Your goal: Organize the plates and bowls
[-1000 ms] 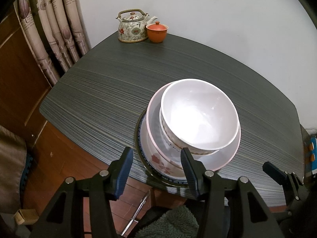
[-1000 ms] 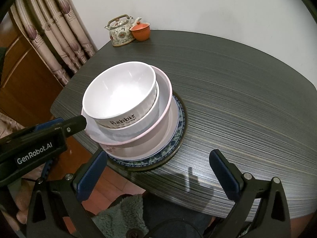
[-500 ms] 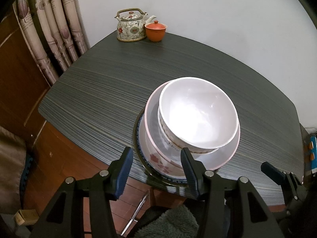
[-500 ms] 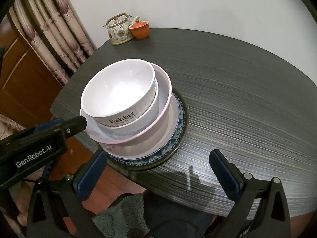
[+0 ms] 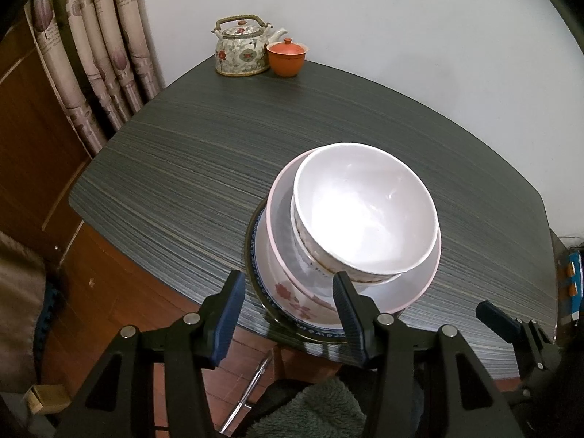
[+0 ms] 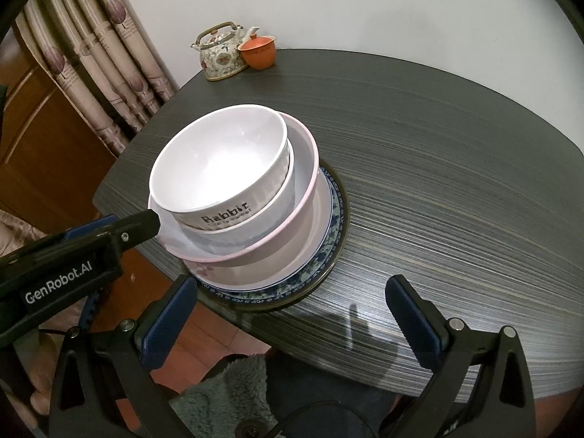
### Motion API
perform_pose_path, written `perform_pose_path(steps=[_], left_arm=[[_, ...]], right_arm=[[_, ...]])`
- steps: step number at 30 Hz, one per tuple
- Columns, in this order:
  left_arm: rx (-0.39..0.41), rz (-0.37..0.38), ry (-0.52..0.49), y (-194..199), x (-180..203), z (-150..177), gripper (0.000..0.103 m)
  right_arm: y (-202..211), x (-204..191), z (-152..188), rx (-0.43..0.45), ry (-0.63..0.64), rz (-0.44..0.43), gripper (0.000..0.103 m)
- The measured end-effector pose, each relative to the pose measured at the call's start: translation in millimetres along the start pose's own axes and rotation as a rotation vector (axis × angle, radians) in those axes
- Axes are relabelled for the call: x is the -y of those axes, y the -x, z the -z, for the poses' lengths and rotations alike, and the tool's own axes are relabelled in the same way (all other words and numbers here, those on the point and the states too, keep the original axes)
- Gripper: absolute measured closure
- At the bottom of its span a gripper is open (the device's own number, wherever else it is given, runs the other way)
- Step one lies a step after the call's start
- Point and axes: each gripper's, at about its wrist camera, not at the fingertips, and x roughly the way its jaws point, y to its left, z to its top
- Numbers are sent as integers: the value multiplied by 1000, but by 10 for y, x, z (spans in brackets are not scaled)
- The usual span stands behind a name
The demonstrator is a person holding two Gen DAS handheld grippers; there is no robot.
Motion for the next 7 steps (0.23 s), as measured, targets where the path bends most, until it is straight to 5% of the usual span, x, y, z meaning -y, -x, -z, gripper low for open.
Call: perform_pose_path(steps=[7], left_arm=[[1, 4, -5, -8, 7, -13, 52]], right_arm=[[-5, -1, 12, -1, -4, 0, 1]])
